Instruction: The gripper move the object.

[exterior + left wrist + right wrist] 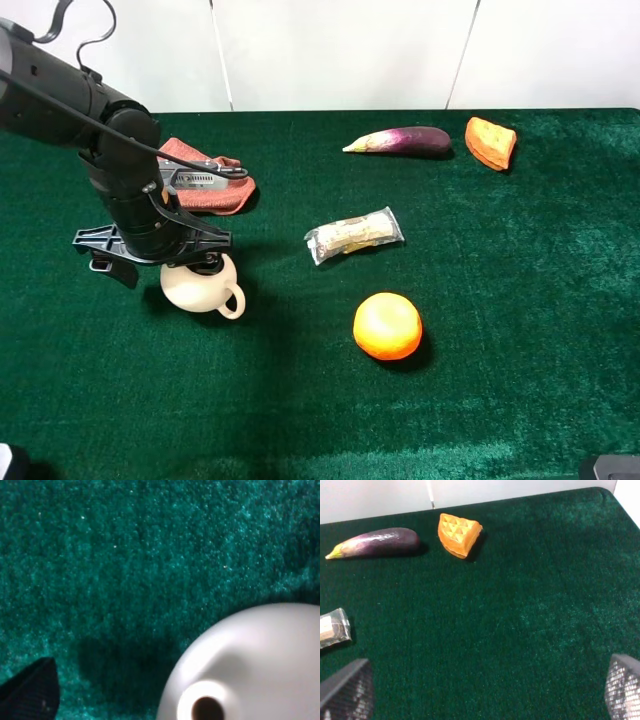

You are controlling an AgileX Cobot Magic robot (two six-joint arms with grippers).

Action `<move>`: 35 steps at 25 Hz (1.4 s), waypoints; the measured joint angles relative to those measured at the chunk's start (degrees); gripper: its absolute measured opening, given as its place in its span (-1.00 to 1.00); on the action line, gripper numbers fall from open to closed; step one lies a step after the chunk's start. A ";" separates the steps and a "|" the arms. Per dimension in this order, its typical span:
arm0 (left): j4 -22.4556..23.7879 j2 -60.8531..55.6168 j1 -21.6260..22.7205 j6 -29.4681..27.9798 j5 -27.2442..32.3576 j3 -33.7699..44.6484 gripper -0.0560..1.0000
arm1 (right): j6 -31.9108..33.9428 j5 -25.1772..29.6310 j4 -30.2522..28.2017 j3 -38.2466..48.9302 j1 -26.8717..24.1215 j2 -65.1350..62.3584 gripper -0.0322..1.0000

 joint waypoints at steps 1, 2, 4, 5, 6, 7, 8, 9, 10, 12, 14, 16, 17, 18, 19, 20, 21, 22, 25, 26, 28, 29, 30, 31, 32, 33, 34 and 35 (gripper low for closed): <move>0.00 0.00 0.00 0.00 0.00 0.00 0.65 | 0.00 0.00 0.00 0.00 0.00 0.00 0.40; 0.00 0.00 0.00 0.00 0.00 0.00 0.59 | 0.00 0.00 0.00 0.00 0.00 0.00 0.40; -0.04 0.00 0.00 0.00 0.00 0.00 0.46 | 0.00 0.00 0.00 0.00 0.00 0.00 0.40; -0.07 0.00 0.00 0.00 0.00 0.00 0.38 | 0.00 0.00 0.00 0.00 0.00 0.00 0.40; -0.12 0.00 0.00 -0.06 0.00 0.00 0.31 | 0.00 0.00 0.00 0.00 0.00 0.00 0.40; -0.12 0.00 0.00 -0.06 0.00 0.00 0.21 | 0.00 0.00 0.00 0.00 0.00 0.00 0.40; -0.12 0.00 0.00 -0.06 0.00 0.00 0.11 | 0.00 0.00 0.00 0.00 0.00 0.00 0.40; -0.14 0.00 0.00 -0.06 0.00 0.00 0.00 | 0.00 0.00 0.00 0.00 0.00 0.00 0.40; -0.05 0.00 0.00 -0.06 0.08 0.00 -0.08 | 0.00 0.00 0.00 0.00 0.00 0.00 0.40; -0.06 0.00 0.00 -0.06 0.07 0.00 -0.24 | 0.00 0.00 0.00 0.00 0.00 0.00 0.40; -0.06 0.00 0.00 -0.06 0.07 0.00 -0.24 | 0.00 0.00 0.00 0.00 0.00 0.00 0.40; -0.06 0.00 0.00 -0.06 0.07 0.00 -0.24 | 0.00 0.00 -0.05 0.00 0.00 0.00 0.40; -0.06 0.00 0.00 -0.06 0.07 0.00 -0.24 | 0.00 0.00 -0.05 0.00 0.00 0.00 0.40; -0.06 0.00 0.00 -0.06 0.07 0.00 -0.24 | 0.00 0.00 -0.05 0.00 0.00 0.00 0.40; -0.06 0.00 0.00 -0.06 0.07 0.00 -0.24 | 0.00 0.00 -0.05 0.00 0.00 0.00 0.40; -0.06 0.00 0.00 -0.06 0.12 0.00 -0.24 | 0.00 0.00 -0.05 0.00 0.00 0.00 0.40; -0.06 0.00 0.00 -0.08 0.19 0.00 -0.24 | 0.00 0.00 -0.05 0.00 0.00 0.00 0.40; -0.06 0.00 0.00 -0.08 0.24 0.00 -0.24 | 0.00 0.00 -0.05 0.00 0.00 0.00 0.40; -0.06 0.00 0.00 -0.08 0.42 0.00 -0.25 | 0.00 0.00 -0.05 0.00 0.00 0.00 0.40; -0.06 0.00 0.00 -0.08 0.41 0.00 -0.25 | 0.00 0.00 -0.05 0.00 0.00 0.00 0.40; -0.06 0.00 0.00 -0.08 0.69 -0.06 -0.25 | 0.00 0.00 -0.05 0.00 0.00 0.00 0.40; -0.06 0.00 0.00 -0.08 1.23 -0.36 -0.25 | 0.00 0.00 -0.05 0.00 0.00 0.00 0.40; -0.06 0.00 0.00 -0.08 1.90 -0.72 -0.25 | 0.00 0.00 -0.05 0.00 0.00 0.00 0.40; -0.06 0.00 0.00 -0.08 2.58 -1.24 -0.25 | 0.00 0.00 -0.05 0.00 0.00 0.00 0.40; -0.06 0.00 0.00 -0.08 3.28 -1.82 -0.25 | 0.00 0.00 -0.05 0.00 0.00 0.00 0.40; -0.06 0.00 0.00 -0.08 3.70 -2.28 -0.25 | 0.00 0.00 -0.05 0.00 0.00 0.00 0.40; -0.06 0.00 0.00 -0.08 4.20 -2.84 -0.25 | 0.00 0.00 -0.05 0.00 0.00 0.00 0.40; -0.06 0.00 0.00 -0.08 4.82 -3.34 -0.25 | 0.00 0.00 -0.05 0.00 0.00 0.00 0.40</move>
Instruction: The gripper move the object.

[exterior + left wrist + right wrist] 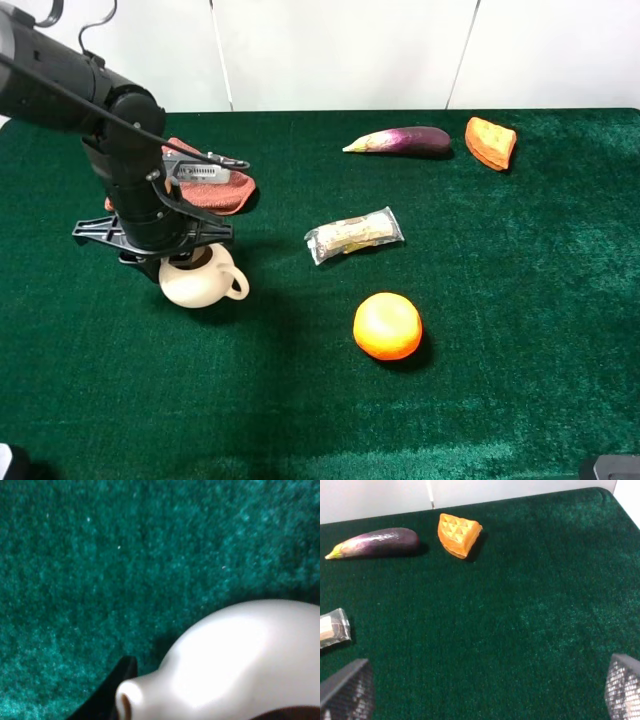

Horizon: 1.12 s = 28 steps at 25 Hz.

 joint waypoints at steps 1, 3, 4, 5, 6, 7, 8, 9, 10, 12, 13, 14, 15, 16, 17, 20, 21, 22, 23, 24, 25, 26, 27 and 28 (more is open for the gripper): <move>0.00 0.00 0.00 0.00 0.57 -0.44 -0.25 | 0.00 0.00 0.00 0.00 0.00 0.00 0.40; 0.00 -0.61 0.00 0.06 1.44 -1.02 -0.25 | 0.00 0.00 0.00 0.00 0.00 0.00 0.40; 0.00 -1.20 0.00 0.06 1.86 -1.26 -0.25 | 0.00 0.00 0.00 0.00 0.00 0.00 0.40; -0.06 -2.01 0.00 0.06 2.10 -1.41 -0.25 | 0.00 0.00 0.00 0.00 0.00 0.00 0.40; -0.06 -2.90 0.00 0.06 2.45 -1.65 -0.25 | 0.00 0.00 0.00 0.00 0.00 0.00 0.40; -0.06 -3.59 0.00 0.06 2.93 -1.79 -0.25 | 0.00 0.00 0.00 0.00 0.00 0.00 0.40; -0.06 -4.39 0.00 0.06 3.44 -1.92 -0.25 | 0.00 0.00 0.00 0.00 0.00 0.00 0.40; -0.06 -5.03 0.00 0.06 4.12 -2.11 -0.25 | 0.00 0.00 0.00 0.00 0.00 0.00 0.40; -0.06 -5.51 0.00 0.06 4.85 -2.34 -0.25 | 0.00 0.00 0.00 0.00 0.00 0.00 0.40; -0.06 -6.52 0.00 0.12 5.67 -2.94 -0.25 | 0.00 0.00 0.00 0.00 0.00 0.00 0.40; -0.10 -7.05 0.00 0.31 5.97 -3.23 -0.25 | 0.00 0.00 0.00 0.00 0.00 0.00 0.40; -0.10 -7.48 0.00 0.30 6.34 -3.65 -0.25 | 0.00 0.00 0.00 0.00 0.00 0.00 0.40; -0.12 -7.93 0.00 0.36 6.79 -4.14 -0.25 | 0.00 0.00 0.00 0.00 0.00 0.00 0.40; -0.12 -8.41 0.00 0.36 7.27 -4.66 -0.25 | 0.00 0.00 0.00 0.00 0.00 0.00 0.40; -0.18 -8.69 0.00 0.42 8.01 -5.43 -0.25 | 0.00 0.00 0.00 0.00 0.00 0.00 0.40; -0.36 -9.02 0.00 1.35 10.89 -8.48 -0.25 | 0.00 0.00 0.00 0.00 0.00 0.00 0.40; -0.57 -9.02 0.00 2.05 11.87 -9.68 -0.25 | 0.00 0.00 0.00 0.00 0.00 0.00 0.40; -0.77 -9.02 0.00 2.54 12.81 -10.92 -0.25 | 0.00 0.00 0.00 0.00 0.00 0.00 0.40; -0.83 -9.02 0.00 2.95 13.65 -12.00 -0.25 | 0.00 0.00 0.00 0.00 0.00 0.00 0.40; -0.97 -9.02 0.00 3.35 14.59 -13.30 -0.26 | 0.00 0.00 0.00 0.00 0.00 0.00 0.40; -1.08 -9.02 0.00 3.68 15.53 -14.59 -0.26 | 0.00 0.00 0.00 0.00 0.00 0.00 0.40; -1.07 -9.02 0.00 4.06 16.47 -15.83 -0.26 | 0.00 0.00 0.00 0.00 0.00 0.00 0.40; -1.07 -9.02 0.00 4.61 17.33 -16.82 -0.26 | 0.00 0.00 0.00 0.00 0.00 0.00 0.40; -1.07 -9.02 0.00 5.14 18.36 -17.95 -0.26 | 0.00 0.00 0.00 0.00 0.00 0.00 0.40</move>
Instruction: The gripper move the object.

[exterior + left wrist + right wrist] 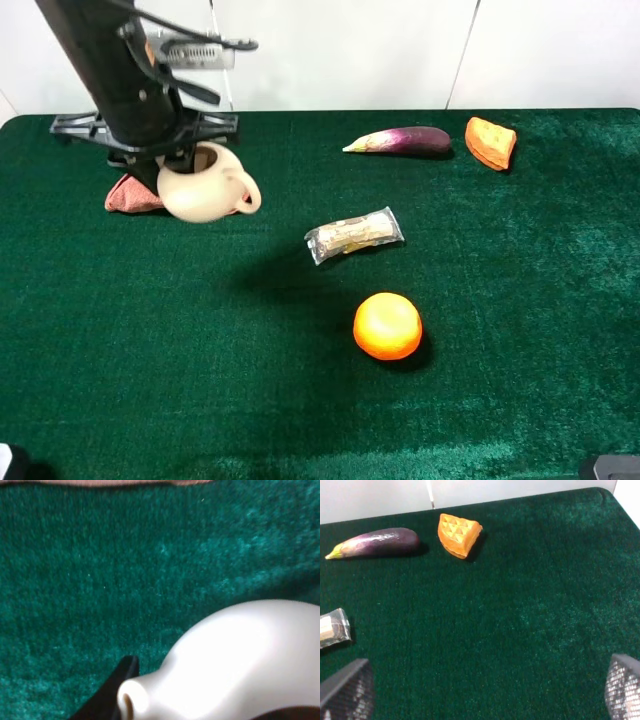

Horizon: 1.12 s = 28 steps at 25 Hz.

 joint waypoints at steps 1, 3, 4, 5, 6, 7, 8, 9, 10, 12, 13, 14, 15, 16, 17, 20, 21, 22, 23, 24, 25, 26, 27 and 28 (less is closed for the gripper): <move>-0.12 0.00 0.00 0.25 0.80 -1.04 -0.26 | 0.00 0.00 0.00 0.00 0.00 0.00 0.40; -0.11 0.00 0.00 0.52 1.88 -2.60 -0.26 | 0.00 0.00 0.00 0.00 0.00 0.00 0.40; -0.11 0.00 0.00 0.77 2.32 -3.38 -0.26 | 0.00 0.00 0.00 0.00 0.00 0.00 0.40; -0.11 0.13 0.00 1.15 2.69 -4.19 -0.26 | 0.00 0.00 0.00 0.00 0.00 0.00 0.40; -0.13 0.29 0.00 1.60 2.90 -4.93 -0.26 | 0.00 0.00 0.00 0.00 0.00 0.00 0.40; -0.18 0.64 -0.14 2.19 3.15 -5.92 -0.26 | 0.00 0.00 0.00 0.00 0.00 0.00 0.40; -0.18 1.20 -0.39 2.64 3.58 -7.12 -0.26 | 0.00 0.00 -0.01 0.00 0.00 0.00 0.40; -0.31 2.01 -0.68 2.94 4.14 -8.43 -0.26 | 0.00 0.00 -0.01 0.00 0.00 0.00 0.40; -0.31 2.91 -1.11 3.22 4.58 -9.61 -0.26 | 0.00 0.00 -0.01 0.00 0.00 0.00 0.40; -0.10 4.89 -2.07 3.44 5.62 -12.97 -0.26 | 0.00 0.00 -0.01 0.00 0.00 0.00 0.40; 0.06 6.07 -2.69 3.66 6.00 -14.54 -0.26 | 0.00 0.00 -0.06 0.00 0.00 0.00 0.40; 0.12 7.32 -3.23 3.94 6.33 -16.50 -0.26 | 0.00 0.00 -0.06 0.00 0.00 0.00 0.40; 0.10 8.42 -3.85 4.22 6.65 -18.55 -0.26 | 0.00 0.00 -0.06 0.00 0.00 0.00 0.40; 0.10 9.80 -4.46 4.70 7.14 -20.59 -0.26 | 0.00 0.00 -0.06 0.00 0.00 0.00 0.40; 0.10 11.25 -5.09 5.21 7.48 -22.65 -0.26 | 0.00 0.00 -0.06 0.00 0.00 0.00 0.40; 0.32 15.39 -6.99 6.07 8.04 -28.10 -0.26 | 0.00 0.00 -0.06 0.00 0.00 0.00 0.40; 0.54 16.85 -7.72 6.41 8.42 -30.13 -0.26 | 0.00 0.00 -0.06 0.00 0.00 0.00 0.40; 0.96 18.02 -8.35 6.60 8.67 -32.12 -0.26 | 0.00 0.00 -0.06 0.00 0.00 0.00 0.40; 1.40 19.41 -9.12 6.99 8.93 -34.08 -0.26 | 0.00 0.00 -0.06 0.00 0.00 0.00 0.40; 1.74 20.81 -9.85 7.41 9.17 -35.73 -0.26 | 0.00 0.00 -0.06 0.00 0.00 0.00 0.40; 2.05 21.98 -10.43 7.73 9.35 -37.67 -0.26 | 0.00 0.00 -0.06 0.00 0.00 0.00 0.40; 2.23 23.33 -11.07 7.90 9.56 -39.49 -0.26 | 0.00 0.00 -0.06 0.00 0.00 0.00 0.40; 2.28 24.62 -11.66 7.97 9.75 -40.92 -0.26 | 0.00 0.00 -0.06 0.00 0.00 0.00 0.40; 2.35 25.88 -12.23 8.27 9.85 -42.55 -0.26 | 0.00 0.00 -0.06 0.00 0.00 0.00 0.40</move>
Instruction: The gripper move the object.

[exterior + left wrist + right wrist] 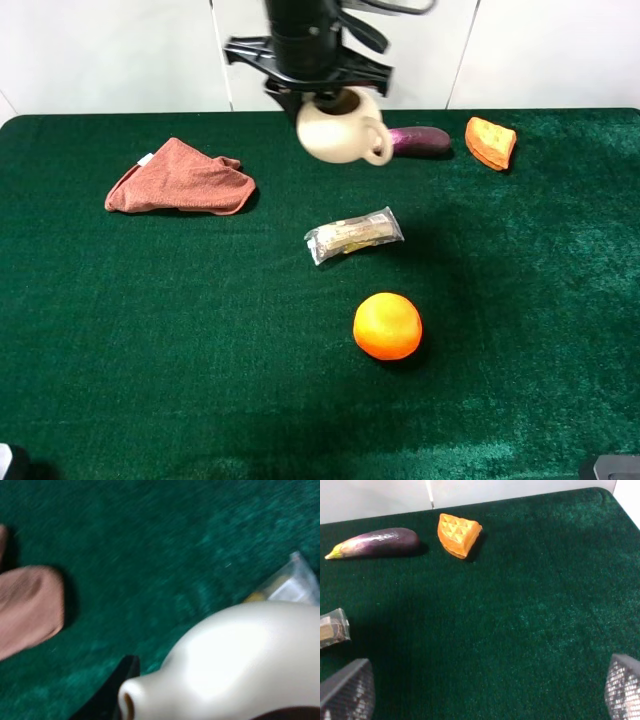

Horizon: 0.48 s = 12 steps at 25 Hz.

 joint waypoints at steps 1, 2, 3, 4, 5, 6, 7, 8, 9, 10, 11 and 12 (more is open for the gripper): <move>0.06 1.01 -0.46 0.14 0.06 -1.51 -0.26 | 0.00 0.00 0.00 0.00 0.00 0.00 0.40; 0.06 1.99 -0.98 0.58 0.18 -2.90 -0.26 | 0.00 0.00 0.00 0.00 0.00 0.00 0.40; 0.06 3.05 -1.47 0.87 0.18 -3.97 -0.26 | 0.00 0.00 0.00 0.00 0.00 0.00 0.40; 0.06 3.82 -1.82 1.17 0.18 -5.16 -0.26 | 0.00 0.00 0.00 0.00 0.00 0.00 0.40; 0.17 4.71 -2.27 1.33 0.18 -6.25 -0.26 | 0.00 0.00 0.00 0.00 0.00 0.00 0.40; 0.17 5.60 -2.67 1.61 0.11 -7.24 -0.26 | 0.00 0.00 0.00 0.00 0.00 0.00 0.40; 0.17 6.37 -3.03 1.91 -0.14 -7.94 -0.26 | 0.00 0.00 0.00 0.00 0.00 0.00 0.40; 0.22 6.94 -3.28 2.07 -0.83 -8.55 -0.26 | 0.00 0.00 0.00 0.00 0.00 0.00 0.40; 0.22 7.45 -3.59 2.30 -1.75 -8.92 -0.26 | 0.00 0.00 0.00 0.00 0.00 0.00 0.40; 0.27 7.91 -3.89 2.42 -2.64 -9.11 -0.26 | 0.00 0.00 0.00 0.00 0.00 0.00 0.40; 0.27 8.27 -4.15 2.57 -3.77 -9.17 -0.26 | 0.00 0.00 0.00 0.00 0.00 0.00 0.40; 0.27 8.54 -4.36 2.61 -4.80 -9.17 -0.26 | 0.00 0.00 0.00 0.00 0.00 0.00 0.40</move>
